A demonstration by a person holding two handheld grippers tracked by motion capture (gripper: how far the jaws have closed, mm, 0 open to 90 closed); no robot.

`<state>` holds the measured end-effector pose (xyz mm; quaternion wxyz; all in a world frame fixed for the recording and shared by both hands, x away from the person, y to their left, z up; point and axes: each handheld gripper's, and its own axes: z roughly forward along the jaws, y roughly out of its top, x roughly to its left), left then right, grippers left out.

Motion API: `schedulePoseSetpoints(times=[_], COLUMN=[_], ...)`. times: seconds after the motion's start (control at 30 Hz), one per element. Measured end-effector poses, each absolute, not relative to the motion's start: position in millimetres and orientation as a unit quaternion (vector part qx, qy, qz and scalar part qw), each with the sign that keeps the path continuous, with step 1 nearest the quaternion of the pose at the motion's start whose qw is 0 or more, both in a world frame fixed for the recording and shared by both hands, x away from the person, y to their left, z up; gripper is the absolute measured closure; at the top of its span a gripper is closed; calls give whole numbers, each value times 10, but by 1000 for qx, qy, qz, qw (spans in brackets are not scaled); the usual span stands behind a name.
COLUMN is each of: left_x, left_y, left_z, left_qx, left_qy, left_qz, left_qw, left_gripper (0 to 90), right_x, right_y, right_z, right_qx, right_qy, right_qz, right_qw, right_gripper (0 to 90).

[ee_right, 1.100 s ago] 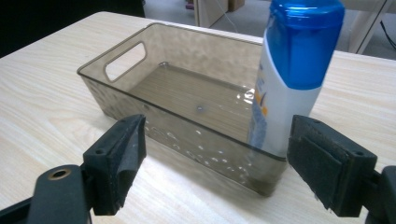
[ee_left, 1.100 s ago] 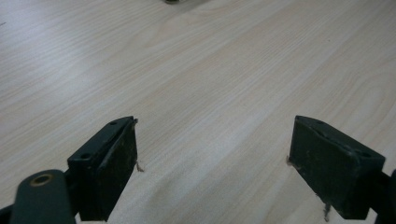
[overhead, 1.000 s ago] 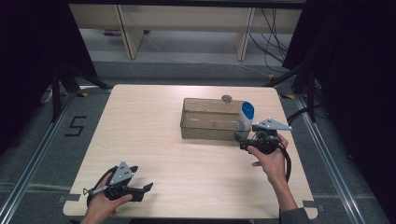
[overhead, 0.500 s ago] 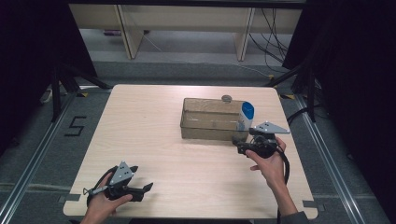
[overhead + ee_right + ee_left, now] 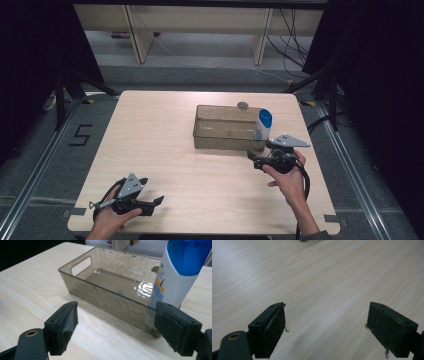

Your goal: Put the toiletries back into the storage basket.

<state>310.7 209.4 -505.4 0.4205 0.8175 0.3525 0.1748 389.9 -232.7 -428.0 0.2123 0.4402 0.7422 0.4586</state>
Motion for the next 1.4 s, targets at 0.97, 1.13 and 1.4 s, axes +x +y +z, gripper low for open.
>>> schedulePoseSetpoints(times=[0.97,1.13,1.4], left_x=[3103,3105,3105], left_y=[2092,2092,2092], left_z=[-5052,-5054,-5054], left_qx=[817,817,817], left_qy=[354,353,353], left_qz=[178,176,176], left_qw=[419,421,420], left_gripper=[150,150,150], right_x=[3724,3688,3652], right_y=[-2328,-2335,-2335], right_z=[-4417,-4430,-4468], right_qx=[437,436,426], right_qy=[750,753,757], right_qz=[462,459,461], right_qw=[182,178,184], right_gripper=[205,205,205])
